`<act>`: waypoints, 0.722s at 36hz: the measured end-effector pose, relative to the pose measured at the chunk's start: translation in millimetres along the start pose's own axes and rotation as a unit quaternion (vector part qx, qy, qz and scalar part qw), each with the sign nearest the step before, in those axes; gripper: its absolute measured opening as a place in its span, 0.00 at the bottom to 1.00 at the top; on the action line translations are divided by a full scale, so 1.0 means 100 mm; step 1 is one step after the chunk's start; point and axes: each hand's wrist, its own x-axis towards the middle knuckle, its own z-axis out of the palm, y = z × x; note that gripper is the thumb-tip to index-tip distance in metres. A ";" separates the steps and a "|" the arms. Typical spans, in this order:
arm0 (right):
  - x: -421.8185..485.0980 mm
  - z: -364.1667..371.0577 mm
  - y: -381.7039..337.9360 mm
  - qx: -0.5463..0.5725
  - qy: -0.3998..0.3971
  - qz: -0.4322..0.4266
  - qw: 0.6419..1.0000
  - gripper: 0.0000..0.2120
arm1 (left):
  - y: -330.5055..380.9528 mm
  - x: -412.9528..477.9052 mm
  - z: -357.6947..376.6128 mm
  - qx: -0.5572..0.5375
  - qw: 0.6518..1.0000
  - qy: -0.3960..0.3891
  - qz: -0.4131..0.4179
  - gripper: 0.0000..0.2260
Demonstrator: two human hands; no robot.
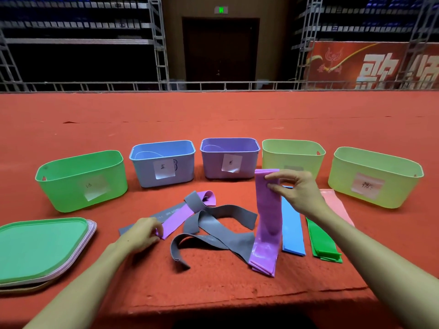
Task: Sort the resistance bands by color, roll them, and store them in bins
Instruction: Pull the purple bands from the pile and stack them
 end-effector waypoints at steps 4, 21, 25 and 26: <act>-0.01 -0.01 -0.01 -0.008 -0.001 -0.012 1.000 0.16 | -0.03 0.03 0.04 0.003 1.000 0.014 0.011 0.05; 0.01 0.01 -0.09 -0.002 -0.005 -0.034 0.999 0.18 | 0.24 0.09 -0.26 -0.096 0.979 0.160 0.077 0.05; 0.04 0.00 -0.13 0.002 0.001 -0.045 0.999 0.18 | 0.39 0.16 -0.52 -0.097 0.971 0.201 0.083 0.10; 0.05 0.00 -0.15 0.008 0.003 -0.045 0.999 0.19 | 0.42 0.19 -0.57 -0.101 0.969 0.210 0.086 0.09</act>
